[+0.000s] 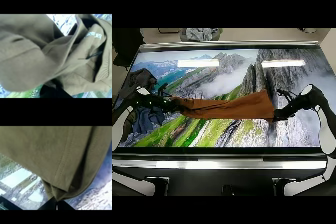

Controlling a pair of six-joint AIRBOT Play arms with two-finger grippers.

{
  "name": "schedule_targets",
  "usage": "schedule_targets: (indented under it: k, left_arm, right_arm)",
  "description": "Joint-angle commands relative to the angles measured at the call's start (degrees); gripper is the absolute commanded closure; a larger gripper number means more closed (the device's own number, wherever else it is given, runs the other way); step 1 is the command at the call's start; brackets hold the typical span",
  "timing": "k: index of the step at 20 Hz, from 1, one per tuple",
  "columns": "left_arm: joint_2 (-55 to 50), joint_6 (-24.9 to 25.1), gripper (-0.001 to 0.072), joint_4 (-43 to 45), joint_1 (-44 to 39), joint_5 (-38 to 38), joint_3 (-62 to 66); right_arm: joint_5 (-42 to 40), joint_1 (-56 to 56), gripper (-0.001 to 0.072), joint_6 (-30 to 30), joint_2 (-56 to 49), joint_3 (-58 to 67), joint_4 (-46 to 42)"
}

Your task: Fold the shirts.

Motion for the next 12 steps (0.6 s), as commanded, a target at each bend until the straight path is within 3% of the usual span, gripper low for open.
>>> schedule_targets:
  k: [1, 5, 7, 10, 12]
  left_arm:
    - [3.4, 2.5, 0.0680, -2.7, 0.3, 0.1, 2.2]
    - [16.9, 2.6, 0.0681, -8.6, 2.8, 1.8, 15.9]
    - [24.3, -2.8, 0.0681, -8.5, 6.0, 6.2, 25.2]
    - [34.2, -10.5, 0.0681, -8.1, 13.5, 10.2, 34.7]
    - [40.4, -13.4, 0.0681, -8.1, 17.4, 10.1, 35.6]
  right_arm:
    - [3.5, 0.0, 0.0674, -1.2, 1.6, 1.4, 0.3]
    - [-0.7, 0.0, 0.0673, -2.3, 15.2, 13.1, 0.2]
    - [-7.1, 0.0, 0.0675, -1.8, 24.5, 22.1, -0.8]
    - [-18.6, 0.0, 0.0675, 1.4, 38.8, 31.9, -10.2]
    - [-20.5, 0.0, 0.0675, 3.7, 46.4, 33.0, -13.8]
